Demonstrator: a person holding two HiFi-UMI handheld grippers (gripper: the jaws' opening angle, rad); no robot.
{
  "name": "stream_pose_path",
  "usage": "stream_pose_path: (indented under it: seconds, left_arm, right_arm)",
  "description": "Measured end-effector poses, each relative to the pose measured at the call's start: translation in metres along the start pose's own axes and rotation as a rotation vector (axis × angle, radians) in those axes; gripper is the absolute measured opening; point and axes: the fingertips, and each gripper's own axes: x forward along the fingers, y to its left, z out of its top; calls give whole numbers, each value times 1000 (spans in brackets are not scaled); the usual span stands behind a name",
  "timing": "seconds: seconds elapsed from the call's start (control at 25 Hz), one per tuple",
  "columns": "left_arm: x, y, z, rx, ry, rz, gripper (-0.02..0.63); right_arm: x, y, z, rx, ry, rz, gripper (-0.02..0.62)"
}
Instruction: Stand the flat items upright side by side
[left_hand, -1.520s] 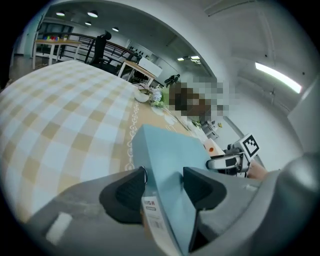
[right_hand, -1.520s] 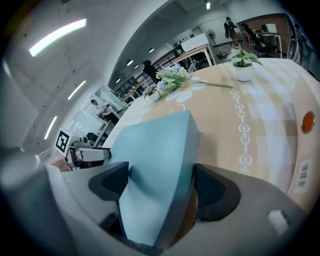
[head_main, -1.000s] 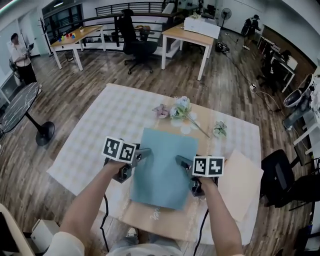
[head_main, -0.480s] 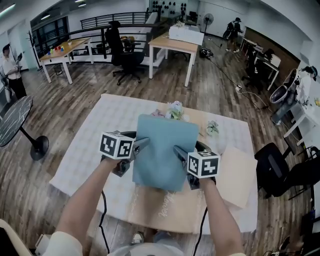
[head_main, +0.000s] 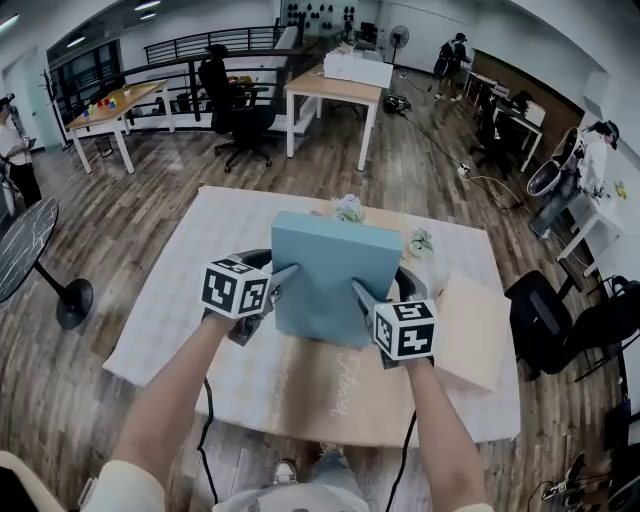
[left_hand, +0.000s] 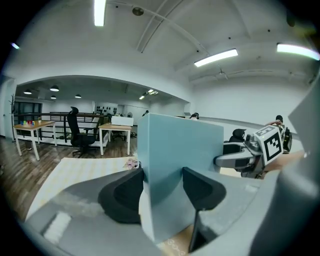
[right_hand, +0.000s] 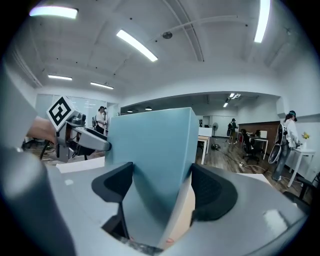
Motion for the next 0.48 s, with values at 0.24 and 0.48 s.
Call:
stream_pose_path:
  seconds: [0.24, 0.48]
  left_arm:
    - [-18, -13, -14, 41, 10, 0, 250]
    - [-36, -26, -26, 61, 22, 1, 250]
  right_arm:
    - [-26, 16, -10, 13, -11, -19, 356]
    - [-47, 31, -15, 25, -12, -28, 359]
